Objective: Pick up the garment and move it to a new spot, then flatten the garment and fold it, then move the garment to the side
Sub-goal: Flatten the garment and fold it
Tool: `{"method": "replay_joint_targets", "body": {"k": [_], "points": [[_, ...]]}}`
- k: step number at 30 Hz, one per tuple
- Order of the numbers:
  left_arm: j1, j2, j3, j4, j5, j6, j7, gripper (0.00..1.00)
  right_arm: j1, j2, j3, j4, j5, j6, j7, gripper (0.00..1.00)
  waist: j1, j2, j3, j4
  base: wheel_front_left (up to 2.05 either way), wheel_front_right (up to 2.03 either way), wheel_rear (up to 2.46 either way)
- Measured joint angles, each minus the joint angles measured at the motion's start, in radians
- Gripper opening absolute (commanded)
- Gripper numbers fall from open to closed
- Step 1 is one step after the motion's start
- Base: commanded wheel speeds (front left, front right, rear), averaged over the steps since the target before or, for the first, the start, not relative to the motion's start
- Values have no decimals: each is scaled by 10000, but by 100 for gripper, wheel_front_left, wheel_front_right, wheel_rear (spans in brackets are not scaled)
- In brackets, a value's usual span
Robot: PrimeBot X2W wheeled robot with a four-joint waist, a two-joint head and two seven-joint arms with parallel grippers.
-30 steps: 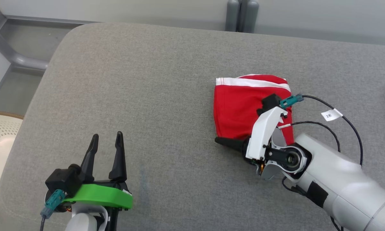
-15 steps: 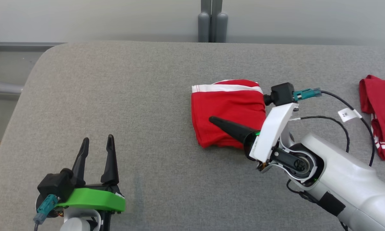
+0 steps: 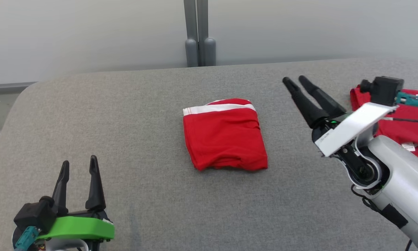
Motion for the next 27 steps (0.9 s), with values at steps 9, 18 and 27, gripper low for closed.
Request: {"method": "replay_joint_targets", "body": {"k": [9, 18, 27], "points": [[344, 81, 159, -414, 105, 33, 0, 100, 1870, 675, -2851, 888, -3287, 0, -755, 100, 0, 0, -223, -417, 0, 0, 0], [502, 142, 282, -711, 805, 96, 0, 100, 3955, 2504, -5358, 539, -7668, 0, -763, 100, 0, 0, -204, -701, 0, 0, 0], [501, 0, 349, -644, 1381, 38, 0, 100, 4753, 3528, -6276, 422, -9386, 2, -765, 100, 0, 0, -184, -733, 0, 0, 0]]}}
